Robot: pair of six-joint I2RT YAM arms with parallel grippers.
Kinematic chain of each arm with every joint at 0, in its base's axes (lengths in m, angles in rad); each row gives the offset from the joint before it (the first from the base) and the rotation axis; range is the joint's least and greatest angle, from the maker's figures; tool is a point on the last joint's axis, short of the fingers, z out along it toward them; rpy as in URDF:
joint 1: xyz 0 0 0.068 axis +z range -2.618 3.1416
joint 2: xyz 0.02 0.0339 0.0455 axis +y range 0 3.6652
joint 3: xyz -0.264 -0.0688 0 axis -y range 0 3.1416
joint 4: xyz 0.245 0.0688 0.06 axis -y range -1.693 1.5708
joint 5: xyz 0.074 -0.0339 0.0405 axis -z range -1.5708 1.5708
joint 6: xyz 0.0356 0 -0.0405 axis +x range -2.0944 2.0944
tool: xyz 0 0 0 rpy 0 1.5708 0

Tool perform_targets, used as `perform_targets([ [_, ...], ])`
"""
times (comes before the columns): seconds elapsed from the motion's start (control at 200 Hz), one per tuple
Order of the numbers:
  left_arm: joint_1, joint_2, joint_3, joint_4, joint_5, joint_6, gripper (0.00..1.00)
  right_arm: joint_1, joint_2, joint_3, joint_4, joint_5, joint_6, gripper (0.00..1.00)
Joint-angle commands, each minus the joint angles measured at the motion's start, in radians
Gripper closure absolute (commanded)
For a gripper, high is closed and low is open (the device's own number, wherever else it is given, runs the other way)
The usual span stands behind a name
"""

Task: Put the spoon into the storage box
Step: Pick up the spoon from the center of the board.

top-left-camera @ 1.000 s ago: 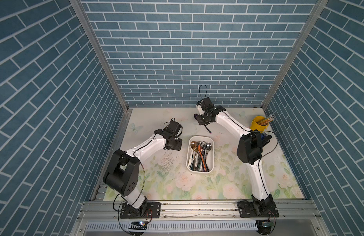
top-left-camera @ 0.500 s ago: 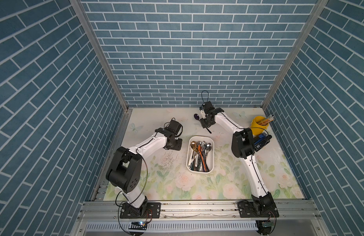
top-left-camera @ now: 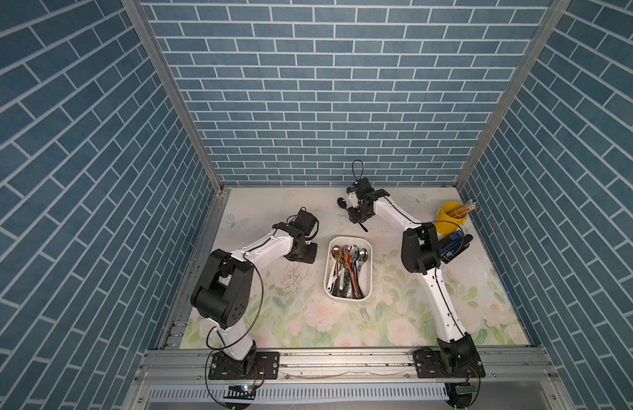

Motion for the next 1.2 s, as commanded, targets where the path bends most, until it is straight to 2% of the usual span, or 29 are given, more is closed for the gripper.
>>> perform_targets([
  [0.0,0.006,0.009,0.033,-0.020,0.005,-0.008,0.57,0.004,0.065,-0.003,-0.048,-0.022,-0.014,0.65],
  [0.19,0.005,0.010,0.028,-0.017,0.003,-0.014,0.57,0.004,0.087,0.030,-0.089,-0.107,-0.003,0.78],
  [0.36,0.006,0.022,-0.007,0.001,0.006,-0.021,0.57,0.016,0.076,0.016,-0.122,-0.082,-0.006,0.90],
  [0.575,0.006,0.010,-0.035,0.008,0.016,-0.017,0.57,0.027,0.046,0.016,-0.130,-0.035,-0.018,1.00],
  [0.9,-0.007,-0.005,-0.142,0.047,0.049,-0.022,0.57,0.027,-0.065,0.017,-0.089,0.051,0.033,1.00],
  [1.19,-0.062,-0.035,-0.195,0.079,0.063,-0.030,0.57,0.003,-0.176,0.021,-0.020,0.023,0.108,1.00],
])
